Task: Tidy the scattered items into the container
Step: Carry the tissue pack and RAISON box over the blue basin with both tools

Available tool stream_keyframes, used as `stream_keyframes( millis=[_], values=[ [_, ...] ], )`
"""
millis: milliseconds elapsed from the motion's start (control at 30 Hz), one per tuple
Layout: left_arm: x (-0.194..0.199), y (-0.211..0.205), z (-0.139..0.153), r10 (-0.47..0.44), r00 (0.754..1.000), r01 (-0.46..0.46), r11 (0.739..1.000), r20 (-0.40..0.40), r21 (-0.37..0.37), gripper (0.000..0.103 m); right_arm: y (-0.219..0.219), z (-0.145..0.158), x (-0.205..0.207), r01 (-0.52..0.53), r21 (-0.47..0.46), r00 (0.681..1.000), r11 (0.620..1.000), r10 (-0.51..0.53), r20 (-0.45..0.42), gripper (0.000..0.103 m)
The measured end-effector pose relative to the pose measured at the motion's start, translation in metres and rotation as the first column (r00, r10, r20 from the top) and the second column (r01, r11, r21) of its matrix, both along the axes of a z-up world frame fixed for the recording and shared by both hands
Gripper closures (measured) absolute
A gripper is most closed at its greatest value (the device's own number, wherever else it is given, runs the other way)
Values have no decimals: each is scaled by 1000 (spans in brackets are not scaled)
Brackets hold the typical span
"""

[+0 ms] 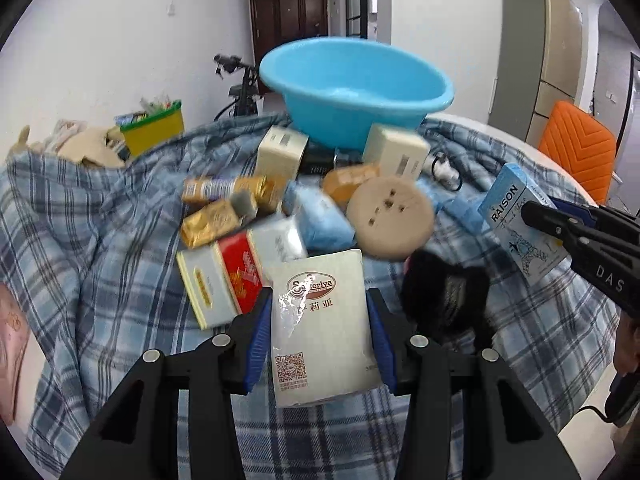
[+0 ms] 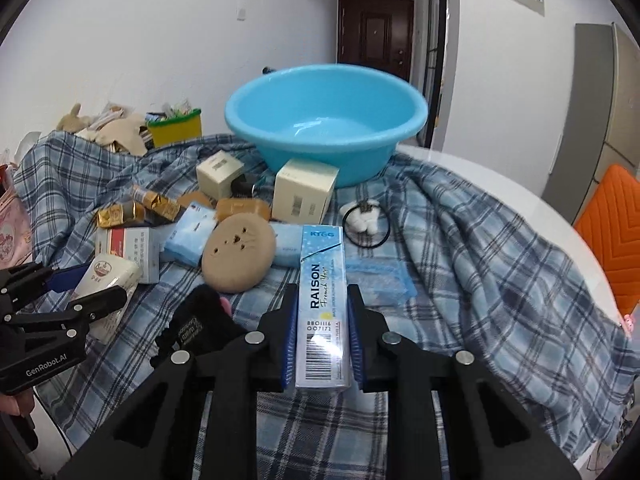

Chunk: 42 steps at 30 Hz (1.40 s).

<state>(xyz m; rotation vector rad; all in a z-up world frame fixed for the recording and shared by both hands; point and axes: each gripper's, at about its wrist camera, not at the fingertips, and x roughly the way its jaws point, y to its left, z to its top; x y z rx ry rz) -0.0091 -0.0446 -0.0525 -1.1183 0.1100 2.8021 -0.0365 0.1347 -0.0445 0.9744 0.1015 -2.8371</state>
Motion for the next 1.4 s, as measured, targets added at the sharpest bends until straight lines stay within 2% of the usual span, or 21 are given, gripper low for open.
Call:
stream_keyframes(
  millis=[133,267,367,467,600,767,1067,1233,1400],
  values=[
    [-3,4,18,-6,998,5,1000,-57,-9,55,4,17,5,11,-15,998,1000,-11,-54,82],
    [-1,4,40,4,989,-6,1000,-147,-14,55,7,41,17,11,-38,989,999,-17,-145,82],
    [6,5,55,-7,970,10,1000,-244,12,55,9,58,31,5,-62,972,998,-20,-233,82],
    [15,9,66,-24,944,37,999,-329,32,55,7,68,46,20,-47,946,999,-34,-322,82],
    [24,11,72,-28,922,62,995,-386,75,55,4,72,60,40,-19,917,999,-44,-395,82],
    [28,16,73,-35,915,65,996,-402,61,55,5,68,67,34,-32,914,999,-44,-403,82],
    [23,20,74,-44,924,78,994,-380,75,55,10,62,61,38,-41,928,998,-51,-370,82],
    [12,26,77,-36,929,49,998,-368,27,55,9,66,58,29,-34,921,999,-40,-387,82],
    [-7,24,85,-52,928,75,996,-369,49,55,10,78,46,16,-39,909,999,-30,-415,82]
  ],
)
